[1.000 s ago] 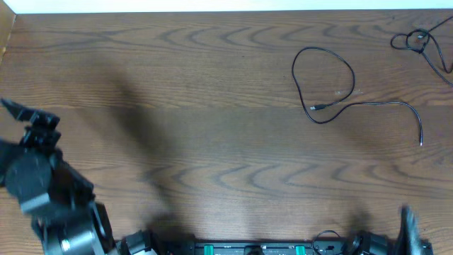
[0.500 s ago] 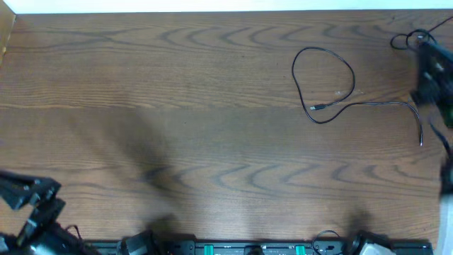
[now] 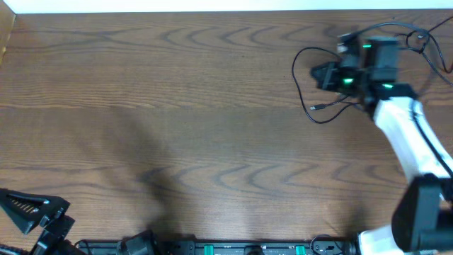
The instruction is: Untangle cables
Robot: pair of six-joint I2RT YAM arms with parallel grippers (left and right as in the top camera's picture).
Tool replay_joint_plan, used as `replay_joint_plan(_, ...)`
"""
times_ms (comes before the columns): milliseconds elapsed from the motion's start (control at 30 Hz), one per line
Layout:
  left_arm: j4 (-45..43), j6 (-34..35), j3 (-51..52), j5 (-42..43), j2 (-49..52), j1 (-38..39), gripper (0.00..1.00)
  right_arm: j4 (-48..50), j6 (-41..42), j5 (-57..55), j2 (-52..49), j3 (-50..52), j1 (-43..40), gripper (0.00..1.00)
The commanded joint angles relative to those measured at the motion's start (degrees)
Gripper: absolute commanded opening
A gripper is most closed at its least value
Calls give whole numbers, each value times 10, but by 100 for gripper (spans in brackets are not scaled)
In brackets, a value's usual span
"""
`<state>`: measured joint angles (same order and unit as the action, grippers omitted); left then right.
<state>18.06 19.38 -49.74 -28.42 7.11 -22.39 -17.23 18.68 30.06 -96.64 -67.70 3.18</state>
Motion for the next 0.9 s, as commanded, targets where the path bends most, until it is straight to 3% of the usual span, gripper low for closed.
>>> replay_joint_plan(0,16,88,15,75,-21,1,98,20,-21,-45,-38,-9,25,1)
replay_joint_plan(167,21,95,44,212,-53,1,98,42,-44,-49,-91,-9,53,1)
replay_joint_plan(567,24,124,60,263,-70,50,98,43,-57,-167,-174,-9,94,1)
replay_joint_plan(867,22,125,62,263,-70,56,98,16,-74,-285,-186,-9,45,1)
